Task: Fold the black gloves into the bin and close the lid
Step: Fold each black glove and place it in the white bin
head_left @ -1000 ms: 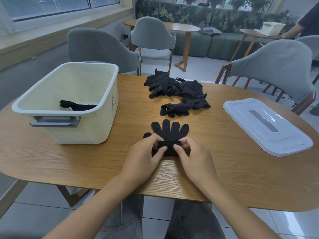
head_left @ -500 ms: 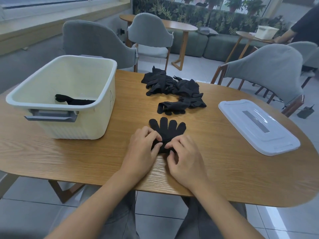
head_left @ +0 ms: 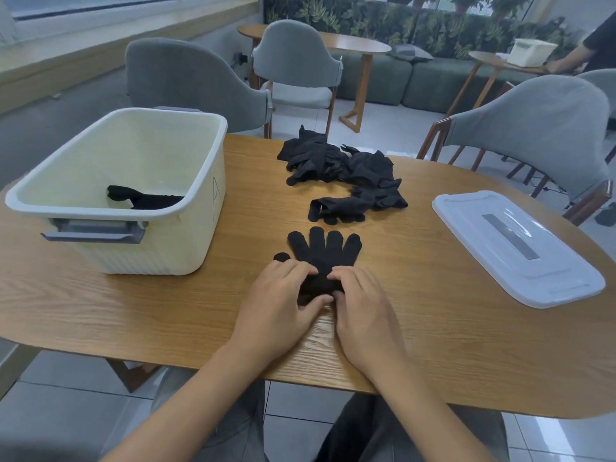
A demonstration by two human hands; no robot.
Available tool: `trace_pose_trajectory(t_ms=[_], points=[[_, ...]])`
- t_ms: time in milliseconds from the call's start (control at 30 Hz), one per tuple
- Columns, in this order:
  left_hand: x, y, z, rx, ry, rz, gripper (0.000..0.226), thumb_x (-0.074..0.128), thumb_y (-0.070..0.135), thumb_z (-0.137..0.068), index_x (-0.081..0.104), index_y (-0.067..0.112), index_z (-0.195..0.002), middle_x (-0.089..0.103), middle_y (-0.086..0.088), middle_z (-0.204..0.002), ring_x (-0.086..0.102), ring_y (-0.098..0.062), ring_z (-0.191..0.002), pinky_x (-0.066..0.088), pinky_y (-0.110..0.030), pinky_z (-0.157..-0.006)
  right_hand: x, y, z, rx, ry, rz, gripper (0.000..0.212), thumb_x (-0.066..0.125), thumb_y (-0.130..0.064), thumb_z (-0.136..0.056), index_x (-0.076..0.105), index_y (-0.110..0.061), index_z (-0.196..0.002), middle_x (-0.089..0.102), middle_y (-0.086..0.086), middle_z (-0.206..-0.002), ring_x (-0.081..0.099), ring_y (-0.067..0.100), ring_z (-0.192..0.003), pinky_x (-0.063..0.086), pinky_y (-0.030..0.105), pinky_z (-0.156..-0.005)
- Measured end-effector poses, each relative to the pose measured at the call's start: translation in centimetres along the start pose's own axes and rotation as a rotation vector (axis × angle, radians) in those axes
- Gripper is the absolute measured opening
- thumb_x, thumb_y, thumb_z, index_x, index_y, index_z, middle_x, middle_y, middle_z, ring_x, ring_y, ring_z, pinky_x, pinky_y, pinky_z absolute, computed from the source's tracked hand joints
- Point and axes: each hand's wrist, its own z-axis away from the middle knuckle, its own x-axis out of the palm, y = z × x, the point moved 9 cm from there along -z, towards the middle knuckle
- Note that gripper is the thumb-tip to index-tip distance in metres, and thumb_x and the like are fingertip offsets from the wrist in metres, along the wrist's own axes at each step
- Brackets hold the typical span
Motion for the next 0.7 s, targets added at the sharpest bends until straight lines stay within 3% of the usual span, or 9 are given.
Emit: trace_pose_trajectory(t_ms=[133, 267, 367, 467, 567, 700], points=[[0.1, -0.6, -0.1, -0.046, -0.007, 0.034, 0.028, 0.068, 0.034, -0.092, 0.058, 0.030, -0.118, 0.060, 0.018, -0.105, 0.049, 0.000, -0.099, 0.048, -0.026, -0.082, -0.4, 0.2, 0.0, 0.020, 0.047, -0.034, 0.019, 0.054, -0.017, -0.099, 0.059, -0.022, -0.116, 0.059, -0.011, -0.106, 0.052, 0.007, -0.099, 0.046, 0.022, -0.082], [0.2, -1.8, -0.5, -0.151, -0.016, 0.196, 0.021, 0.065, 0.035, -0.094, 0.056, 0.035, -0.113, 0.061, 0.018, -0.100, 0.054, 0.003, -0.097, 0.045, -0.020, -0.079, -0.9, 1.1, -0.1, 0.101, 0.073, -0.131, 0.015, 0.054, -0.030, -0.100, 0.057, -0.026, -0.114, 0.056, -0.017, -0.097, 0.050, 0.003, -0.095, 0.039, 0.012, -0.075], [0.4, -2.3, -1.5, -0.201, -0.041, 0.265, 0.022, 0.066, 0.040, -0.093, 0.056, 0.034, -0.111, 0.066, 0.014, -0.099, 0.060, -0.001, -0.095, 0.048, -0.023, -0.080, -1.0, 2.2, -0.1, 0.188, 0.103, -0.171, 0.019, 0.056, -0.039, -0.098, 0.056, -0.029, -0.114, 0.053, -0.015, -0.093, 0.049, -0.001, -0.090, 0.036, 0.006, -0.073], [0.4, -2.3, -2.4, -0.224, -0.054, 0.255, 0.023, 0.069, 0.042, -0.091, 0.057, 0.033, -0.108, 0.066, 0.015, -0.091, 0.060, 0.000, -0.085, 0.044, -0.019, -0.071, -0.9, 3.1, -0.1, 0.258, 0.118, -0.185, 0.023, 0.057, -0.043, -0.096, 0.057, -0.030, -0.115, 0.053, -0.013, -0.092, 0.048, -0.003, -0.089, 0.034, 0.003, -0.075], [0.4, -2.0, -3.1, -0.214, -0.028, 0.198, 0.027, 0.073, 0.043, -0.088, 0.057, 0.031, -0.106, 0.062, 0.016, -0.085, 0.057, 0.002, -0.081, 0.038, -0.013, -0.066, -1.0, 3.7, -0.1, 0.299, 0.144, -0.162, 0.026, 0.057, -0.045, -0.095, 0.058, -0.028, -0.115, 0.053, -0.012, -0.091, 0.048, 0.001, -0.089, 0.036, 0.007, -0.073], [0.3, -1.6, -3.7, -0.160, 0.040, 0.159, 0.027, 0.077, 0.038, -0.085, 0.057, 0.029, -0.101, 0.056, 0.016, -0.092, 0.054, 0.001, -0.083, 0.048, -0.023, -0.071, -1.2, 3.7, -0.3, 0.308, 0.185, -0.095, 0.026, 0.059, -0.043, -0.095, 0.059, -0.024, -0.112, 0.051, -0.014, -0.084, 0.047, 0.007, -0.087, 0.044, 0.023, -0.075]])
